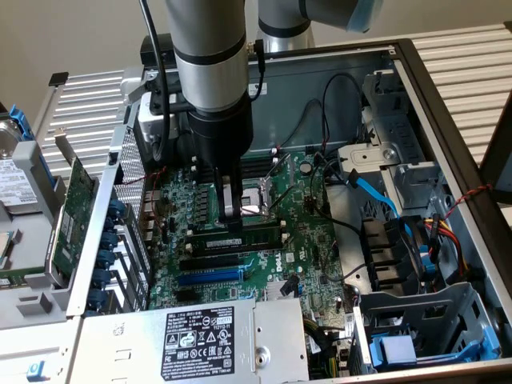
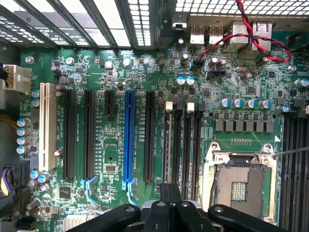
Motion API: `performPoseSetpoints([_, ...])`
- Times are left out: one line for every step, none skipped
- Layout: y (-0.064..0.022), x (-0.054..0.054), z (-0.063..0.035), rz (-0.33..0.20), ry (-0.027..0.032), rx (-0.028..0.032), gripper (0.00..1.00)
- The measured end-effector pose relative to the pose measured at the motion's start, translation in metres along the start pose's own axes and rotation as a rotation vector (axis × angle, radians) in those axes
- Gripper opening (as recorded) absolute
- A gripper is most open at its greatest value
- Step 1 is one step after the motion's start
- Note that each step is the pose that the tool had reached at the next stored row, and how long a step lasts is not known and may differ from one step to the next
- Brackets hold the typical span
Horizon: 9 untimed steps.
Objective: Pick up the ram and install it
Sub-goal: 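Press down the ram until it locks into place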
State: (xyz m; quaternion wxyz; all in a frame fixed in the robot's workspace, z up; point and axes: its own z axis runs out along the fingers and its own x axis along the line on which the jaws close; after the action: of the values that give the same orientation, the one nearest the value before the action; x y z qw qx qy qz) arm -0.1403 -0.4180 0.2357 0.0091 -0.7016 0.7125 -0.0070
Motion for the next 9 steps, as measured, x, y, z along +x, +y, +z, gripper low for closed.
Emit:
performPoseSetpoints([0.0000, 0.0000, 0.0003, 0.000, -0.0001, 0.0001, 0.11])
performPoseSetpoints([0.0000, 0.0000, 0.0007, 0.000, -0.0002, 0.0002, 0.11])
performPoseSetpoints([0.0000, -0.0001, 0.0010, 0.000, -0.0001, 0.0001, 0.11])
performPoseSetpoints([0.0000, -0.0001, 0.0015, 0.000, -0.0001, 0.0001, 0.11])
performPoseSetpoints([0.0000, 0.0000, 0.0018, 0.000, 0.0000, 0.0001, 0.11])
performPoseSetpoints([0.0000, 0.0000, 0.0021, 0.000, 0.0000, 0.0000, 0.11])
performPoseSetpoints([0.0000, 0.0001, 0.0022, 0.000, 0.0001, -0.0001, 0.11])
performPoseSetpoints([0.0000, 0.0000, 0.0025, 0.000, 0.0000, 0.0000, 0.11])
performPoseSetpoints([0.0000, 0.0001, 0.0027, 0.000, -0.0001, 0.0001, 0.11])
